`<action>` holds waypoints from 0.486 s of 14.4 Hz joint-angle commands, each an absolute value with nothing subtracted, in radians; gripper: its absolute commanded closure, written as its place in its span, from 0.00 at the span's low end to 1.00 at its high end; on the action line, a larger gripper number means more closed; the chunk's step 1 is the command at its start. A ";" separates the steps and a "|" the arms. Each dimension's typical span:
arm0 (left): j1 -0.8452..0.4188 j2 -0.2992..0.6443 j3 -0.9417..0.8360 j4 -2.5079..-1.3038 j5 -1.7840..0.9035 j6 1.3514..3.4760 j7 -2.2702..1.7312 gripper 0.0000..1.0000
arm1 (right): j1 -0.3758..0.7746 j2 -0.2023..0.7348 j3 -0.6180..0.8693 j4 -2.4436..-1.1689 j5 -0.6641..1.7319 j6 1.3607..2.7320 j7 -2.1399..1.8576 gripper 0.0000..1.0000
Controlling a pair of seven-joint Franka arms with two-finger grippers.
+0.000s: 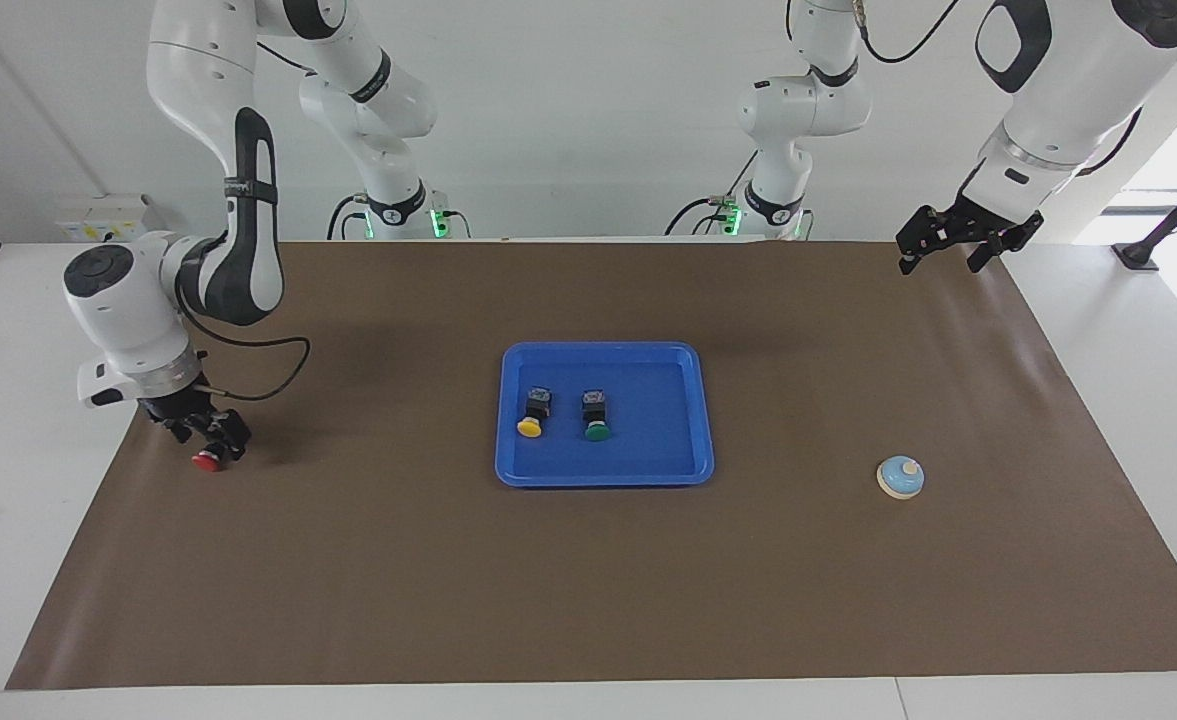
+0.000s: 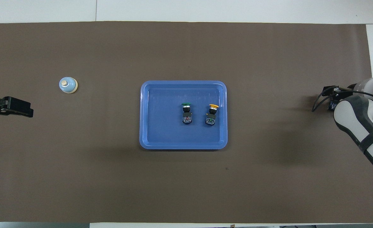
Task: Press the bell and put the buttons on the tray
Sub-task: 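Move the right gripper to the red-topped button and grasp it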
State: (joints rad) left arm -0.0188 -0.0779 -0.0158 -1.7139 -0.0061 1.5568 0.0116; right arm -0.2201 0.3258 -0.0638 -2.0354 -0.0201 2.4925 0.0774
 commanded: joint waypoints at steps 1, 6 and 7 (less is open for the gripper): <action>-0.017 -0.086 -0.014 -1.709 -0.014 1.543 0.005 0.00 | -0.239 0.316 -0.049 -2.060 -0.018 2.508 0.066 0.00; -0.017 -0.086 -0.014 -1.709 -0.014 1.543 0.005 0.00 | -0.239 0.307 -0.051 -2.088 -0.017 2.494 0.052 0.53; -0.017 -0.086 -0.014 -1.709 -0.014 1.543 0.005 0.00 | -0.238 0.307 -0.049 -2.088 -0.018 2.491 0.038 0.81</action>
State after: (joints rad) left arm -0.0188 -0.0779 -0.0158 -1.7139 -0.0061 1.5568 0.0116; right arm -0.2201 0.3259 -0.0638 -2.0676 -0.0198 2.4923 0.0750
